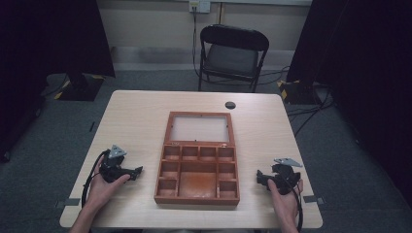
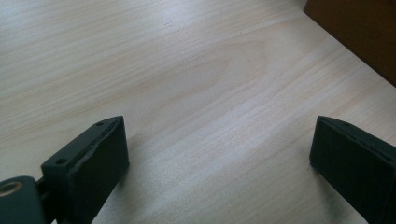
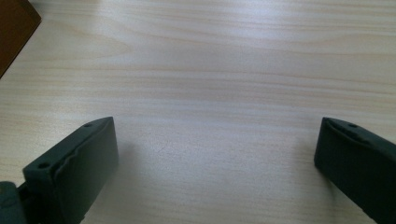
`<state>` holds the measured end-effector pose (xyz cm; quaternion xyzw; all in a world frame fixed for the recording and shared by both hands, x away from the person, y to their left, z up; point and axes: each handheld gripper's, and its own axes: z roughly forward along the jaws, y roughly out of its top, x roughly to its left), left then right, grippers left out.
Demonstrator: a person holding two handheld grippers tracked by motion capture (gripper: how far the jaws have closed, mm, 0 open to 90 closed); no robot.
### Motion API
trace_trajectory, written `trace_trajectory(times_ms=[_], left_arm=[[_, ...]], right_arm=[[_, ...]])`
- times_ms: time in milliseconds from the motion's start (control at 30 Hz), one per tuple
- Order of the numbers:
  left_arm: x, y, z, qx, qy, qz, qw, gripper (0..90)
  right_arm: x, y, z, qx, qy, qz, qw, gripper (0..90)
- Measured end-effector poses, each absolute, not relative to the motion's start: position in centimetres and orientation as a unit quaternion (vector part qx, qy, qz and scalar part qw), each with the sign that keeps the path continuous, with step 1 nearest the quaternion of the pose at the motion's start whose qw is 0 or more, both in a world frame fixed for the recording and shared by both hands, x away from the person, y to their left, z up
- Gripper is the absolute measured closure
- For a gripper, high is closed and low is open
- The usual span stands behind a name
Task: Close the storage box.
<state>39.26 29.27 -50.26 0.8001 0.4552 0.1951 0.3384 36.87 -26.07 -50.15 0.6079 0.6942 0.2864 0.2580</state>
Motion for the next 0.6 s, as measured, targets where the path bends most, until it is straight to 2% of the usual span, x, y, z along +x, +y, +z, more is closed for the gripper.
trace_trajectory(times_ms=[233,267,300,367,433,500,600], left_arm=[[39.2,29.2,-50.2,0.792,0.467,0.198,0.339,3.9],[39.2,29.3,-50.2,0.794,0.464,0.198,0.339,5.3],[39.1,29.3,-50.2,0.791,0.464,0.198,0.346,11.2],[39.2,29.6,-50.0,0.788,0.467,0.200,0.347,18.1],[39.4,29.9,-49.8,0.788,0.472,0.190,0.347,18.9],[39.5,29.9,-49.5,0.787,0.478,0.185,0.344,21.2],[39.4,29.9,-48.8,0.777,0.480,0.178,0.366,21.5]], right_arm=[[36.8,-26.0,-50.1,0.605,0.697,0.288,0.257,0.0],[36.8,-26.0,-50.1,0.597,0.703,0.291,0.255,0.0],[36.8,-26.0,-50.0,0.597,0.705,0.289,0.250,0.8],[36.7,-25.9,-49.7,0.595,0.712,0.286,0.240,7.2],[36.6,-25.8,-49.4,0.594,0.709,0.298,0.235,17.8],[36.9,-25.8,-49.2,0.586,0.715,0.316,0.213,13.5],[37.2,-25.7,-48.6,0.582,0.721,0.319,0.198,16.8]])
